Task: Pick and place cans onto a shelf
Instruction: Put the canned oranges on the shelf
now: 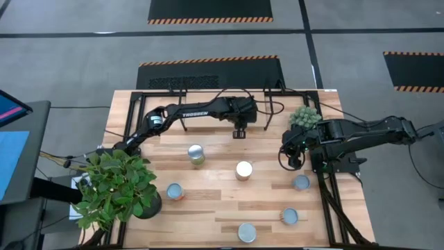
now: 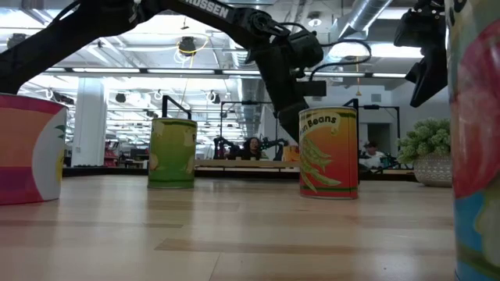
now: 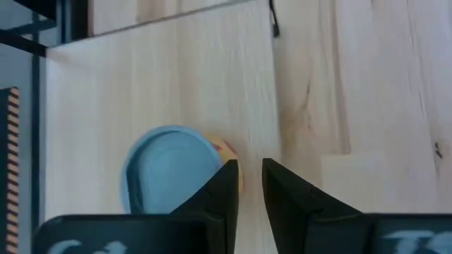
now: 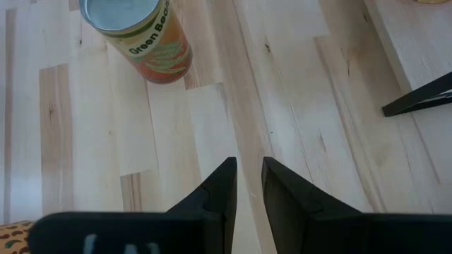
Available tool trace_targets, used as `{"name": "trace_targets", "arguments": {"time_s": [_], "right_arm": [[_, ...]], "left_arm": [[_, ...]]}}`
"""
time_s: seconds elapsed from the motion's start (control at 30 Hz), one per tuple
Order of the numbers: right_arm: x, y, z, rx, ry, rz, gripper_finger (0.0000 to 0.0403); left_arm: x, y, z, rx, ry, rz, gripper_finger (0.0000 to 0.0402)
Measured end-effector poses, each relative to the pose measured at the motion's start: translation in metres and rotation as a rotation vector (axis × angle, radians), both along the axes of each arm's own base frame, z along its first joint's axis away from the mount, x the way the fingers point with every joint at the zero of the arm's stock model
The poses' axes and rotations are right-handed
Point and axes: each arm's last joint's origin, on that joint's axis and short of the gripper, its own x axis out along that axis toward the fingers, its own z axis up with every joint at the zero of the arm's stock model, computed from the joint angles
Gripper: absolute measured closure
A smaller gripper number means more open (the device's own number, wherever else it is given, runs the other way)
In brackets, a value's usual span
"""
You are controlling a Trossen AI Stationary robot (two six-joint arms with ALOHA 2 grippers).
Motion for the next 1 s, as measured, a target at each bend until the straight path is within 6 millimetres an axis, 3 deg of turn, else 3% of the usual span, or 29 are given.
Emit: {"name": "trace_targets", "arguments": {"time_s": [0.27,0.57,0.7,0.8,1.0], "right_arm": [[0.0,0.0,0.0,0.0,0.0,0.0,0.0308],[0.0,0.0,0.0,0.0,0.0,0.0,0.0308],[0.0,0.0,0.0,-0.001,0.0,0.0,0.0308],[0.0,0.0,0.0,-0.001,0.0,0.0,0.0308],[0.0,0.0,0.0,-0.001,0.0,0.0,0.0308]], "left_arm": [[-0.017,-0.013,0.001,0.026,0.203,-0.01,0.0347],[-0.028,0.022,0.002,0.181,0.254,0.132,0.0349],[-0.031,0.035,0.003,0.187,0.236,0.162,0.0374],[-0.029,0.039,0.004,0.149,0.19,0.153,0.0397],[-0.026,0.036,0.004,0.101,0.158,0.122,0.0389]]}}
